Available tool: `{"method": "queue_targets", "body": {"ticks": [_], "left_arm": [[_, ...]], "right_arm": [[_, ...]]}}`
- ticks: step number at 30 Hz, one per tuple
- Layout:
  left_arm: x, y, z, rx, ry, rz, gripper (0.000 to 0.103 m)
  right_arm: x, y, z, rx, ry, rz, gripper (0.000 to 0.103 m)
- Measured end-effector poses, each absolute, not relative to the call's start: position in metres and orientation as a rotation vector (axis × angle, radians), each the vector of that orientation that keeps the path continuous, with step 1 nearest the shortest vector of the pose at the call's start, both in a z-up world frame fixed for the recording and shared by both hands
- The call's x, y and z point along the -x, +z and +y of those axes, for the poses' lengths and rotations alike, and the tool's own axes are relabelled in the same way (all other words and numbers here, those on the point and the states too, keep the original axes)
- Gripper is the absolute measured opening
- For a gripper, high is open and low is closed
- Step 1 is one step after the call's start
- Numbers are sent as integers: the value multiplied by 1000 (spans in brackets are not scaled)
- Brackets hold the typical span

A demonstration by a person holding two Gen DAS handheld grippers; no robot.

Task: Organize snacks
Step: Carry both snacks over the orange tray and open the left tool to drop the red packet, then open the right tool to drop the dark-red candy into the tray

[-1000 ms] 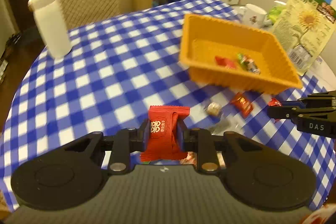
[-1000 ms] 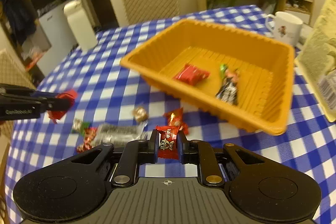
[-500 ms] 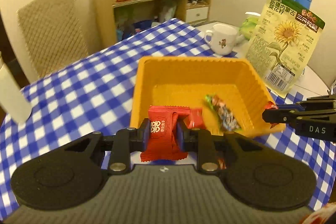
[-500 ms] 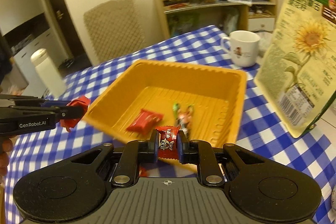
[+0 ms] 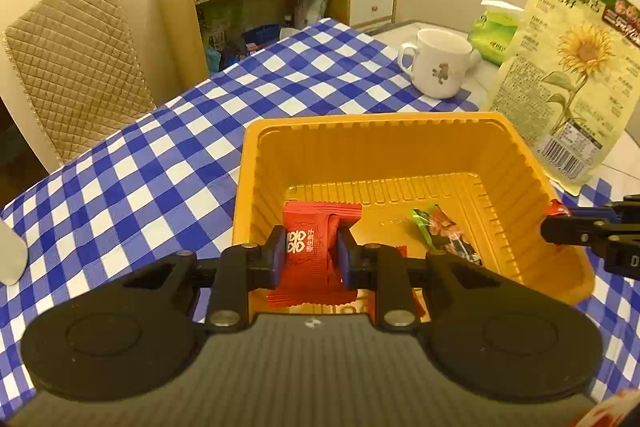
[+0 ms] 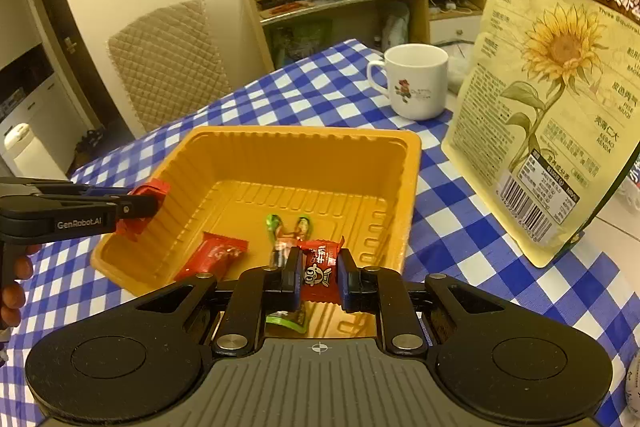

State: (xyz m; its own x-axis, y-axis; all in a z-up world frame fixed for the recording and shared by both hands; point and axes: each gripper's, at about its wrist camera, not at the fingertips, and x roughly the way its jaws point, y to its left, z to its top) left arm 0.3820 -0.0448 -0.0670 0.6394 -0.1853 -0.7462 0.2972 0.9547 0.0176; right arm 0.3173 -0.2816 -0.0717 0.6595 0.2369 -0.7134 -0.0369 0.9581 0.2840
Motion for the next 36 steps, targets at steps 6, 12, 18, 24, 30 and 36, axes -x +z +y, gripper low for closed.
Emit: {"method": "queue_targets", "body": {"ticks": [6,12,18,24,30,36], "left_arm": [[-396,-80,-50,-160,-280,856,24],[-403,-83,-52,-160,-282,858,28],[-400,-75,-47,-148,-287,835,32],[-394,-67,-42,-128,-291,830,32],[-388,-59,-40,-118,-299,816,32],[-384,-54,-38,-115,-296,809,32]], "right_arm": [[-323,-79,-286,-262,142,848,18],[-327,-79,-287,-263,139,847,18],[-329,-79,-286,-265,142,843,18],[-331,-78,-283,-259,146,841,18],[-335,-76,-279,-254,152,835,18],[-341,-74,-274,-243,154,830,18]]}}
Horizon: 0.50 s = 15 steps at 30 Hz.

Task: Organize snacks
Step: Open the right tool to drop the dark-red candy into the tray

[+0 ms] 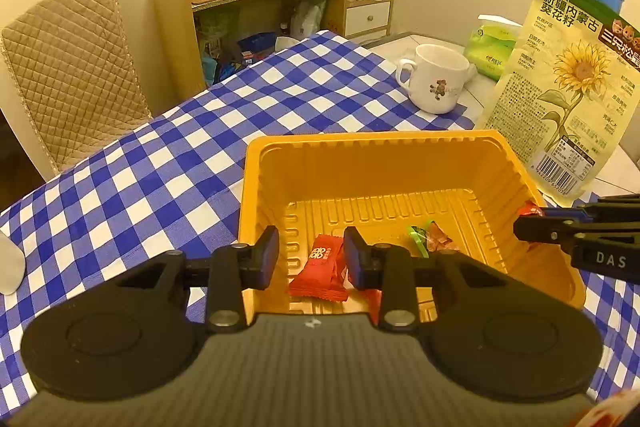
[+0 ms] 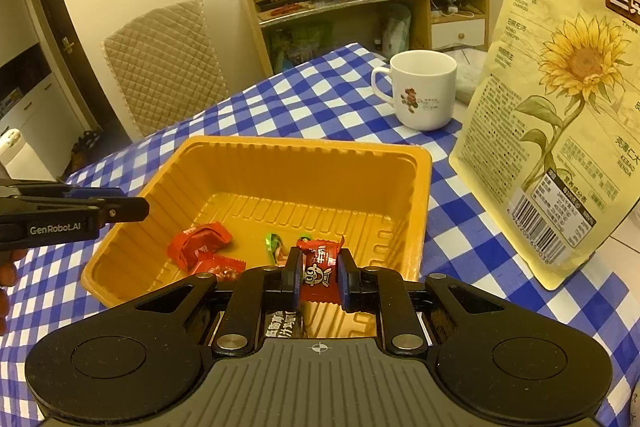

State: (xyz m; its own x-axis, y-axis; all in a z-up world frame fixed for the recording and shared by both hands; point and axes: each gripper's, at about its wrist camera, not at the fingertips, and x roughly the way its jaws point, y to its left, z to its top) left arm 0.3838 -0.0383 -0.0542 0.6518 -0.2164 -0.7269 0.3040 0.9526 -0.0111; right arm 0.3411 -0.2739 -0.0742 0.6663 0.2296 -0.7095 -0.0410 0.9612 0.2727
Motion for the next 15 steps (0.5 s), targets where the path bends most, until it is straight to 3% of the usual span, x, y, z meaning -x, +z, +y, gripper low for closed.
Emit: {"method": "queue_targets", "body": {"ticks": [11,12,15], "left_arm": [[-373,-47,-36,-103,-291,806,32],[-371,-46,-36,-100,-290,806,32],[-366,-43,-34,-89,-282,808,34]], "right_arm": [[-348,-66,-271,-198,132,768,21],[-348,-65,-271,-198,125,760,27],[-342,-60,-274,-215,115,719,63]]}}
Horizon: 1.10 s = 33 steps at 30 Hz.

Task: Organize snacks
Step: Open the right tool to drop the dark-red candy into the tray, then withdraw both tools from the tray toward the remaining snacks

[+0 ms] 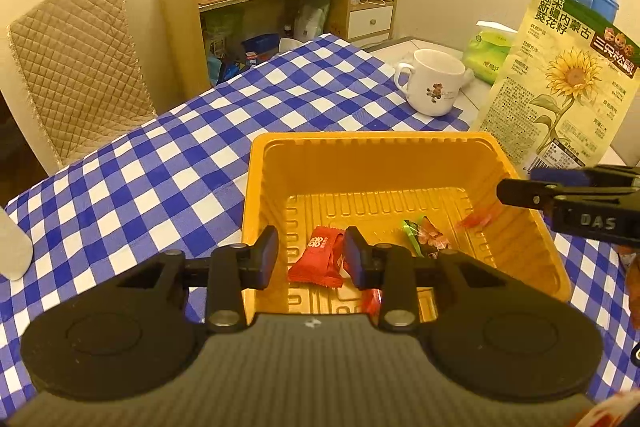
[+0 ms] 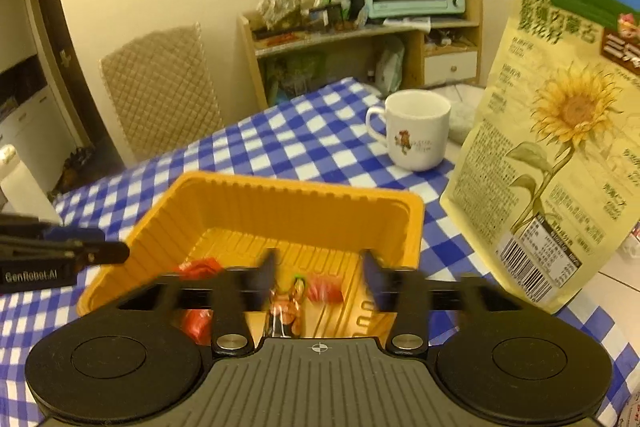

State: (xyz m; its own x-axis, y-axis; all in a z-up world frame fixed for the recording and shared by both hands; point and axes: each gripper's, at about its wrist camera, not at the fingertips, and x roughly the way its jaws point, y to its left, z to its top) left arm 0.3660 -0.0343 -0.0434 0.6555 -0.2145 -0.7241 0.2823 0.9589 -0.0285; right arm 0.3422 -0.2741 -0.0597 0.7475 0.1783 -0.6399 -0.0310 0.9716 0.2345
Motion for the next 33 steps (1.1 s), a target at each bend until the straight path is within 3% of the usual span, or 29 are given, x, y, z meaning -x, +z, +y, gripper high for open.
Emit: {"method": "queue_targets", "body": {"ticks": [1,8,15,33], "left_arm": [[-364,-42,-34,-84,-281,808,35],[-337,-34,-29,-65,-254,808,47],[-301,-26,-19,-37,-222,825,53],[-193,-30,3,18,-152,885,53]], "right_arm": [[-339,-57,-275,-222,117,700,67],[-319,-43,-277,-251,133,688,67],[-283,-36,-276,-285,155,707,67],[-195,-40,-235,-261,294,812,67]]}}
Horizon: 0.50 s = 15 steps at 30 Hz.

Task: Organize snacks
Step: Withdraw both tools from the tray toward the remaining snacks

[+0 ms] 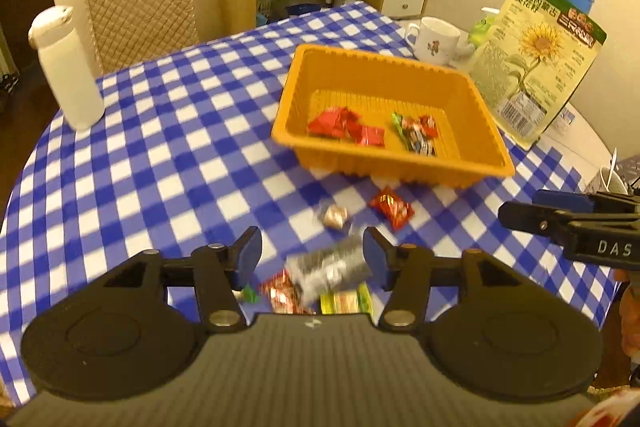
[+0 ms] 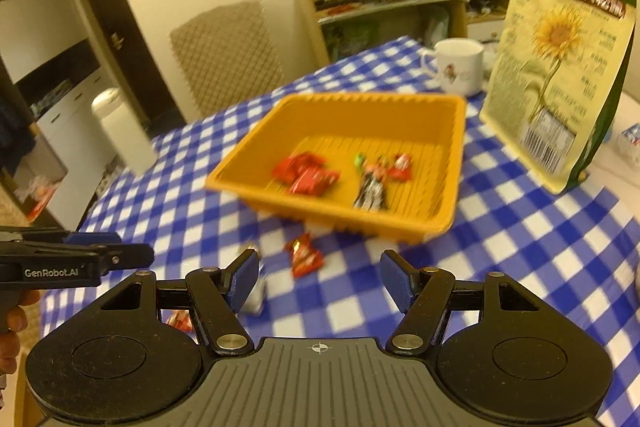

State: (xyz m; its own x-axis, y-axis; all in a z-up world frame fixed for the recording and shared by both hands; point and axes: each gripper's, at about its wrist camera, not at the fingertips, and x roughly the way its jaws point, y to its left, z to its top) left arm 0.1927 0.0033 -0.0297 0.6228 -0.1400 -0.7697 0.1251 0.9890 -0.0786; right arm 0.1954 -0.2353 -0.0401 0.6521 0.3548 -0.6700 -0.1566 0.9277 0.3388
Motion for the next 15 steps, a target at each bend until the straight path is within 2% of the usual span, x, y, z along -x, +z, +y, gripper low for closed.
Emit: {"method": "queue_targets", "body": {"ticks": [15], "left_arm": [[-139,-48,10,38,-76,949,53]], "right_arm": [[-158,-66,-208,-214,397,911,67]]}}
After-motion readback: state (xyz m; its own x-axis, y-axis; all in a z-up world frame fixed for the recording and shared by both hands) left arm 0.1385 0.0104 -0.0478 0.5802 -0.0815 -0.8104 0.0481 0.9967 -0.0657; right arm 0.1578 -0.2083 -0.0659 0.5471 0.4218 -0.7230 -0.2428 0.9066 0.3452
